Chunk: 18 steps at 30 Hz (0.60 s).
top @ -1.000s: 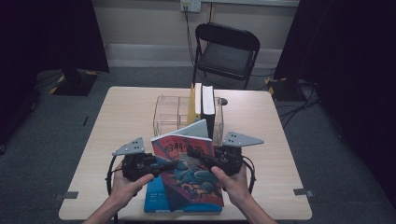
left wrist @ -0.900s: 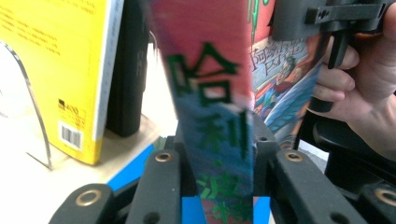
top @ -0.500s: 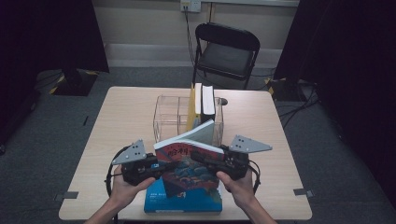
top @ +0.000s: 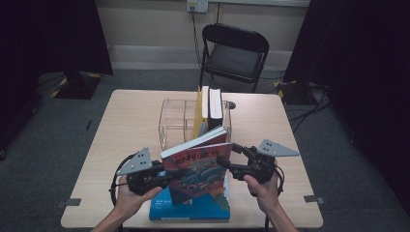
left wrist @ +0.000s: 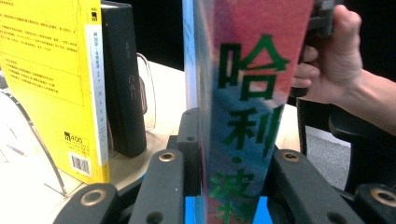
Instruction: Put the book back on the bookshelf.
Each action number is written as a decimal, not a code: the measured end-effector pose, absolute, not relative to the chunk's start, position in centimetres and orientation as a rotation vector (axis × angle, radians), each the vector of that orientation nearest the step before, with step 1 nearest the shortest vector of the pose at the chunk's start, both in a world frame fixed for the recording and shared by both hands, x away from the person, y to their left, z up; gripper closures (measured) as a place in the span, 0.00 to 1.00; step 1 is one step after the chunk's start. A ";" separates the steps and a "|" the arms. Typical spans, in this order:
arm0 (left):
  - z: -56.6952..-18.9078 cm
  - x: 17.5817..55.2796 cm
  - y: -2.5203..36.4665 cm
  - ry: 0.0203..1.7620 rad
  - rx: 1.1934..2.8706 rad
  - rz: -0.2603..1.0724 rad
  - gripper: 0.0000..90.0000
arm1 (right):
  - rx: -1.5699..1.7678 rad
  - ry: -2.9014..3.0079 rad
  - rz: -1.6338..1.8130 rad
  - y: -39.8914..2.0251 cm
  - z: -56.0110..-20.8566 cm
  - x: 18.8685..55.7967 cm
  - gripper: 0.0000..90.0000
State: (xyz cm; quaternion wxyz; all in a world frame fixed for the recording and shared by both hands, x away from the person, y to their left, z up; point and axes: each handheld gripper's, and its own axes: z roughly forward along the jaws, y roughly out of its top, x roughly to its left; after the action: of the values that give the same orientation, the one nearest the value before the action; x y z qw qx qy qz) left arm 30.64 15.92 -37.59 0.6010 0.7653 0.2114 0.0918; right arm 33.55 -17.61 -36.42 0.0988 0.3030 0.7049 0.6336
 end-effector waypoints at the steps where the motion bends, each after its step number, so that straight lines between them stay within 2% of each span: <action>1: -37.6 30.5 15.8 0.480 1.772 0.210 0.82 | 0.898 2.081 1.897 -17.4 -36.4 34.2 0.32; 6: -37.5 30.2 15.7 0.469 1.783 0.222 0.81 | 0.867 2.114 1.965 -16.7 -36.2 35.3 0.31; 10: -37.5 30.4 15.7 0.487 1.781 0.220 0.79 | 0.820 2.125 1.956 -16.0 -36.2 35.2 0.34; 11: -37.5 30.4 15.5 0.504 1.774 0.226 0.79 | 0.824 2.127 1.948 -16.1 -36.1 35.2 0.39; 13: -37.5 30.5 15.3 0.520 1.769 0.226 0.79 | 0.826 2.123 1.959 -16.3 -36.2 35.2 0.41; 18: -37.4 30.7 14.3 0.519 1.773 0.250 0.77 | 0.818 2.129 1.962 -16.5 -36.1 34.9 0.43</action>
State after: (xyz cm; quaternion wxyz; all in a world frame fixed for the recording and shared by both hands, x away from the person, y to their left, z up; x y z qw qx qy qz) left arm 30.70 14.29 -37.42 0.5962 0.7636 0.2234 0.1078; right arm 34.93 -16.49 -36.11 0.0663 0.2712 0.7061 0.6508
